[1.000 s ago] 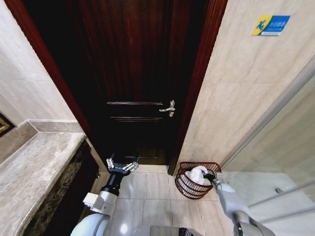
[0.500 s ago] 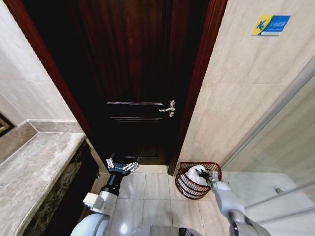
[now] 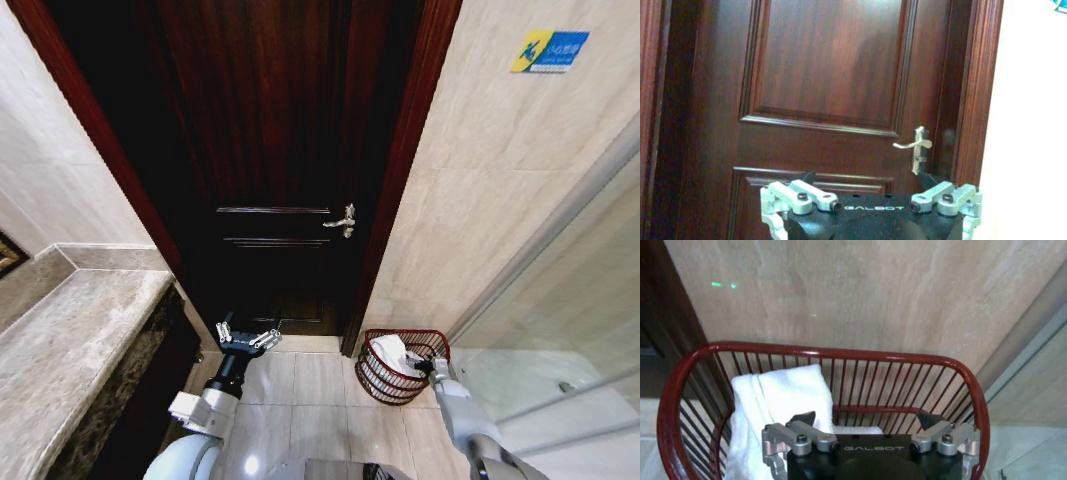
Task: Discard the used towel into the hamper.
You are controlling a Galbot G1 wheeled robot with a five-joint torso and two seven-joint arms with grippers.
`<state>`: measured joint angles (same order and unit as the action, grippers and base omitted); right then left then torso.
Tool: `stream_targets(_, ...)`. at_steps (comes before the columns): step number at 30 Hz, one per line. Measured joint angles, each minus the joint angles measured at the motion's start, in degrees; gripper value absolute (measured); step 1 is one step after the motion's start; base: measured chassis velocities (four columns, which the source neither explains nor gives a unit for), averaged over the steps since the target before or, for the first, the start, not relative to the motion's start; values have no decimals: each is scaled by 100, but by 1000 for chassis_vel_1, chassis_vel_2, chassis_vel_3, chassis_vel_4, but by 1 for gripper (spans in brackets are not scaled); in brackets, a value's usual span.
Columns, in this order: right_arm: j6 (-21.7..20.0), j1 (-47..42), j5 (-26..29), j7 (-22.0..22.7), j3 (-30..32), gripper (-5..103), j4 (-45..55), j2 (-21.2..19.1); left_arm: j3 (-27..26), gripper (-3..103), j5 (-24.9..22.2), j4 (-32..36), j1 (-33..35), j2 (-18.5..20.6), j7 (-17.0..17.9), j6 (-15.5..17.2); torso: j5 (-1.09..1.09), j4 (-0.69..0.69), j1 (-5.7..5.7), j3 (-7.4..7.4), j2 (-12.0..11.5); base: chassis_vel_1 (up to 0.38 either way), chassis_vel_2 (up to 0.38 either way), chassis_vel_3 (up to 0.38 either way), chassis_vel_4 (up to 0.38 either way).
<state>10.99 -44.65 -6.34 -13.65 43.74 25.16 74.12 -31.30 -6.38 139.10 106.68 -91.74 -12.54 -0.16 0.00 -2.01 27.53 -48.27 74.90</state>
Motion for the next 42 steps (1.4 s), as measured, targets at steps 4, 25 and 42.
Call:
stream_targets(4,541,-621,530,-170,38,100,619,46,0,100,0,0,0,0,0,0,2,3,0,0,0,0,0,0,0)
stream_targets(25,914,-5276,1911,231,291,100,7820,1182,0,100,0,0,0,0,0,0,-3,1,-1,1,0,0,0,0,0)
stream_targets(42,1950,-6571,1676,374,277,100,10479,1801,0,100,0,0,0,0,0,0,-1,1,0,0,0,0,0,0,0)
